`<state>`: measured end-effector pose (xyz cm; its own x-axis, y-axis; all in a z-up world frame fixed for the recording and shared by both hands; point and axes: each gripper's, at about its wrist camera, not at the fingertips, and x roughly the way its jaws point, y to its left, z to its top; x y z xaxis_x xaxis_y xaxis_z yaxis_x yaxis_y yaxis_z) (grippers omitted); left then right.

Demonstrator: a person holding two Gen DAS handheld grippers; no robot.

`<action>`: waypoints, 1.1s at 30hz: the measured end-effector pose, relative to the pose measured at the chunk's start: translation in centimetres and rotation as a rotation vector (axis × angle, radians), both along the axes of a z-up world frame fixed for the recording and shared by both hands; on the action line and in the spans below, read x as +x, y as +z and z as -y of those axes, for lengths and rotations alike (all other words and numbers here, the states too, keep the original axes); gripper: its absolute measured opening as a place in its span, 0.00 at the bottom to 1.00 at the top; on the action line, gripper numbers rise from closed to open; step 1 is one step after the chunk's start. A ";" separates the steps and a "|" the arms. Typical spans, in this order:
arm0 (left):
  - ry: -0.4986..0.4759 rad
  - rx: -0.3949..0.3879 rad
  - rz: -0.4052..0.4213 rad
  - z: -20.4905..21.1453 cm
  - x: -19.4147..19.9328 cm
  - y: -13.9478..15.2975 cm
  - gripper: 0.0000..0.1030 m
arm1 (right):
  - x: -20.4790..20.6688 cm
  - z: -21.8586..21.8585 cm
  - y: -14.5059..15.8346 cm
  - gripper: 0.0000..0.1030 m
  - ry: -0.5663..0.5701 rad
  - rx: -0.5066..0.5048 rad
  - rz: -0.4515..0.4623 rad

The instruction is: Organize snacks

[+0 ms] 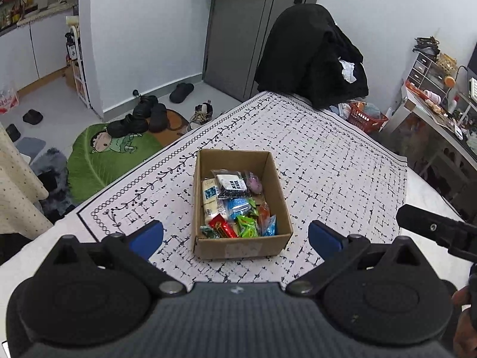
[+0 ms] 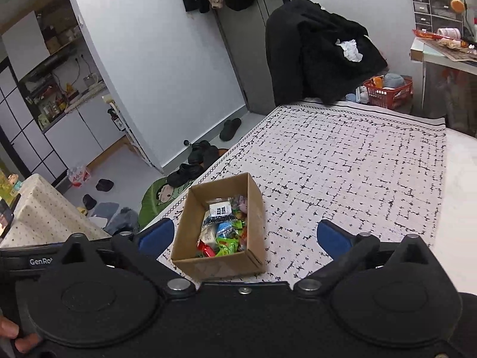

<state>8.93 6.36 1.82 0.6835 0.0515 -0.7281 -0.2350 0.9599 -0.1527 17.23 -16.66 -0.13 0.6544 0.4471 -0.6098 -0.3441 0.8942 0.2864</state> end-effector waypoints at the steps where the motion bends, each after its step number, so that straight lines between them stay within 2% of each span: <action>1: -0.002 0.004 0.005 0.1 -0.4 0.1 1.00 | -0.4 0.1 0.1 1.00 0.002 -0.002 0.003; 14: -0.027 0.041 0.065 0.6 -5.0 1.7 1.00 | -4.8 0.5 1.1 1.00 -0.001 -0.065 0.061; 33: -0.030 0.057 0.131 0.8 -8.8 3.2 1.00 | -7.8 0.9 2.4 1.00 -0.009 -0.083 0.113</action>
